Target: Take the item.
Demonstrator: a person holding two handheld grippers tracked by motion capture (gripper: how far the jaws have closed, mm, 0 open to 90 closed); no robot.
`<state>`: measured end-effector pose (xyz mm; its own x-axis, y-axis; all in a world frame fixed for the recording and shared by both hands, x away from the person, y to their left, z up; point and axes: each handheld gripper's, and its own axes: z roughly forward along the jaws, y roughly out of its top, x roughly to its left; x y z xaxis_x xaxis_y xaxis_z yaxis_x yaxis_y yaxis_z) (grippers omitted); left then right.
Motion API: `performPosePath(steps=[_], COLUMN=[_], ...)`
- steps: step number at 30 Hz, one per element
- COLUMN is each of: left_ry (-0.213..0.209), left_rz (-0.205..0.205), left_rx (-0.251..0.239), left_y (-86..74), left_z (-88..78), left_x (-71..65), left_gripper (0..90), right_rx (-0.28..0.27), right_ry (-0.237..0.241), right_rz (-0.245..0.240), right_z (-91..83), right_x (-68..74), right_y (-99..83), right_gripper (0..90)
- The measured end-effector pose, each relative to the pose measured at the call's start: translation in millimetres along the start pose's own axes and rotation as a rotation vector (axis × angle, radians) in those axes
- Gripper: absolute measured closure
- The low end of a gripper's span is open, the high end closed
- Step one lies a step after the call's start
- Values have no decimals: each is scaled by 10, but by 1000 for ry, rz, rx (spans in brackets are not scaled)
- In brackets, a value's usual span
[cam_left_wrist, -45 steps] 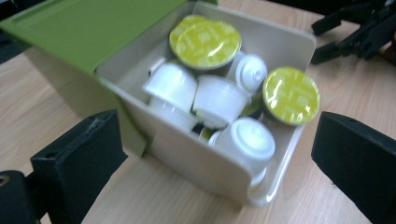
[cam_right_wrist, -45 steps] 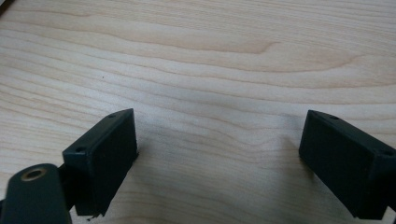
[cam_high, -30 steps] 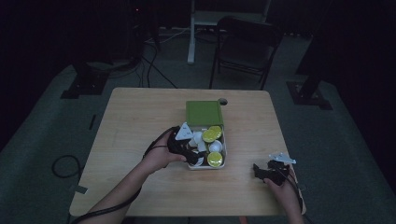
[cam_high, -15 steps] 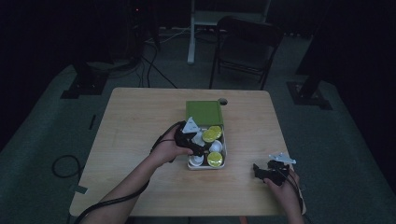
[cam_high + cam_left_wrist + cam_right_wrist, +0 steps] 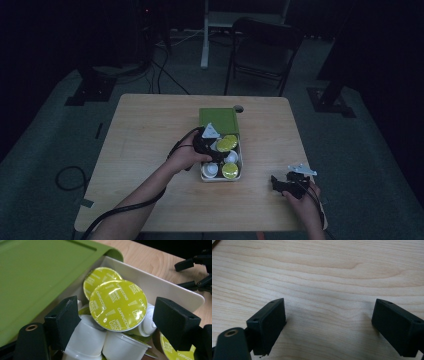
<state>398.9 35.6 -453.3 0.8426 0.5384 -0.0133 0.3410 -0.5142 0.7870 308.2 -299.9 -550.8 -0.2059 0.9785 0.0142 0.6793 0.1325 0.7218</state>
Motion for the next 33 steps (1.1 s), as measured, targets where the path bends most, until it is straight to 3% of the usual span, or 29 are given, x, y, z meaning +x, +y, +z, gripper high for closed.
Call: performPosePath(steps=[1, 4, 5, 8, 15, 26, 33], left_ry=[-13, -15, 9, 18, -1, 22, 2], left_rz=[-21, -24, -4, -5, 12, 25, 38], left_rx=[6, 10, 16, 10, 18, 25, 15], left_y=[18, 26, 35, 44, 48, 79, 104], left_z=[24, 38, 60, 59, 109, 42, -60], left_x=[1, 4, 10, 22, -8, -40, -97], left_gripper=[217, 217, 224, 263, 375, 386, 386], right_rx=[0, 0, 0, 0, 0, 0, 0], right_ry=[0, 0, 0, 0, 0, 0, 0], right_rz=[0, 0, 0, 0, 0, 0, 0], right_z=[0, 0, 0, 0, 0, 0, 0], right_x=[0, 0, 0, 0, 0, 0, 0], right_y=[0, 0, 0, 0, 0, 0, 0], right_gripper=[114, 114, 114, 114, 114, 114, 114])
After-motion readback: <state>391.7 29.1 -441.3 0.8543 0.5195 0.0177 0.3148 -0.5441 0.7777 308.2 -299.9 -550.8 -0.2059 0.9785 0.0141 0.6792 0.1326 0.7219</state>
